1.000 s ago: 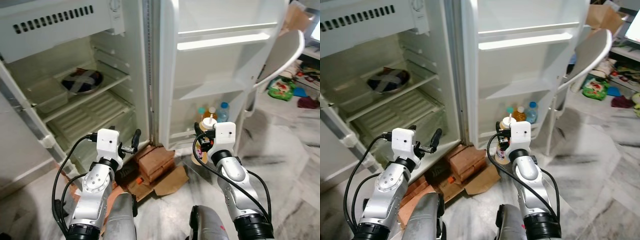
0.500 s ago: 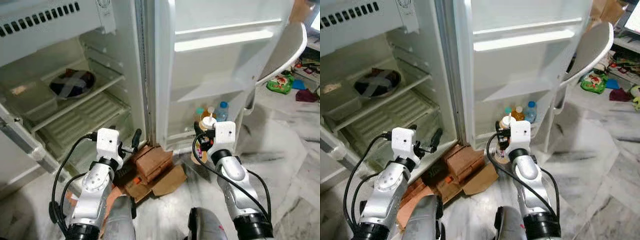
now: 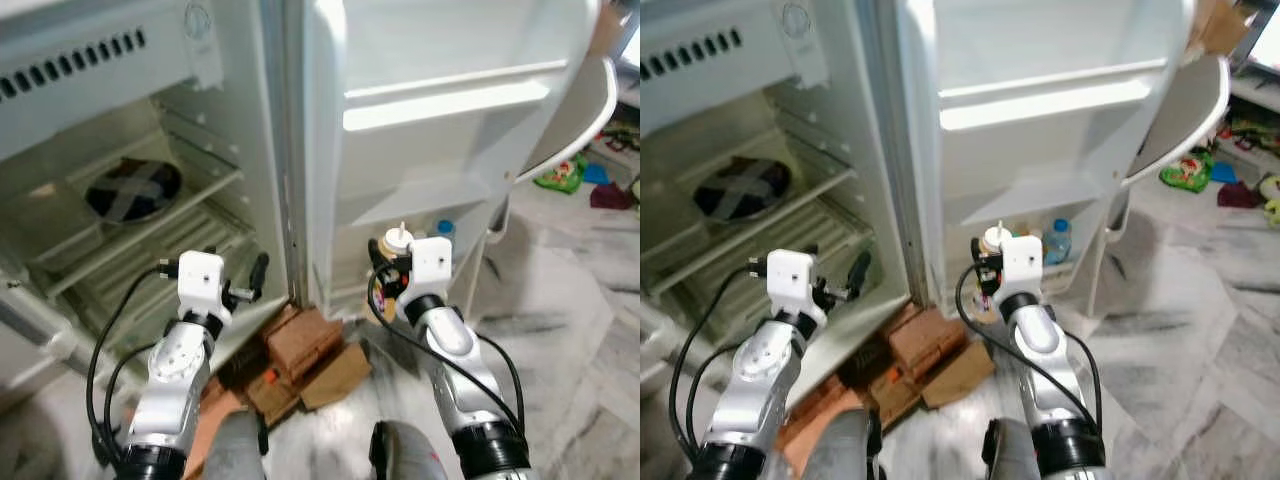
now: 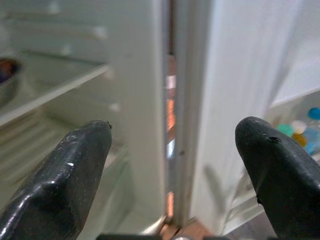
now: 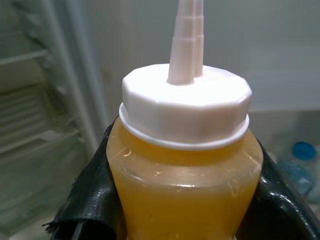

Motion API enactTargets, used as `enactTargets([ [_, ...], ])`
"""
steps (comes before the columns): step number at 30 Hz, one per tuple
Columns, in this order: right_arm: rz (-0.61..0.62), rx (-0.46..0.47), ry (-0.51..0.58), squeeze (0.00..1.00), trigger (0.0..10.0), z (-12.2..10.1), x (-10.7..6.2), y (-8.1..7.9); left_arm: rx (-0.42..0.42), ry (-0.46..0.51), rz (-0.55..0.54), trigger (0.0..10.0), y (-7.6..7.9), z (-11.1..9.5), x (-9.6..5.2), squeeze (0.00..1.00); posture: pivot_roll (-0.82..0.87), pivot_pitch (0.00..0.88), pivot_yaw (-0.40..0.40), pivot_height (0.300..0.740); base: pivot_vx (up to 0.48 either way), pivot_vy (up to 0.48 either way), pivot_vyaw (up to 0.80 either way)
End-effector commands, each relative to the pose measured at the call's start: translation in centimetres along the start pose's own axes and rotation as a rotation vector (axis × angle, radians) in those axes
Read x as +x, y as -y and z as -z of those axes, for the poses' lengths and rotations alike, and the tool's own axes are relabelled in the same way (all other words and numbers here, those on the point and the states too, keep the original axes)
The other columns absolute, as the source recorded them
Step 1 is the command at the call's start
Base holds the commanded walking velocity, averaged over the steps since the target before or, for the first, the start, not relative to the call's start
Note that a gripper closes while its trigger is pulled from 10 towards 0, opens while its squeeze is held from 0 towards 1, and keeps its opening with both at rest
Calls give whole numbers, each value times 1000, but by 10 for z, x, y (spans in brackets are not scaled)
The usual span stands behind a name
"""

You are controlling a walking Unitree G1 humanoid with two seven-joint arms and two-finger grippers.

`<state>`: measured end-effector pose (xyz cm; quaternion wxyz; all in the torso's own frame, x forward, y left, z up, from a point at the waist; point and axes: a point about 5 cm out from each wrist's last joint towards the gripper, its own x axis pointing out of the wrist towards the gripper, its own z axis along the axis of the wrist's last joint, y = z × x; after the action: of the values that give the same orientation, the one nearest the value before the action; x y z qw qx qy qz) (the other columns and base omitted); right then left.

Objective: Restocking fridge

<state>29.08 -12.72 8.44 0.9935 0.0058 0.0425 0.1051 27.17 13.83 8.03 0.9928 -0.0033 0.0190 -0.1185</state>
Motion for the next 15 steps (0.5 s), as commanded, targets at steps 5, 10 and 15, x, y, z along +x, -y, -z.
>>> enactTargets([
  [5,14,-4,-7,0,10000,1,-2,9,-4,4,24,10000,7,-1,1,0,51,26,10,647,282,0,0],
  [10,7,-3,-12,0,10000,2,-2,8,-8,4,27,10000,8,-1,1,0,51,27,9,647,331,0,0],
  [15,-2,0,-16,0,10000,3,-3,7,-7,2,24,10000,8,-1,0,0,51,29,9,647,404,0,0],
])
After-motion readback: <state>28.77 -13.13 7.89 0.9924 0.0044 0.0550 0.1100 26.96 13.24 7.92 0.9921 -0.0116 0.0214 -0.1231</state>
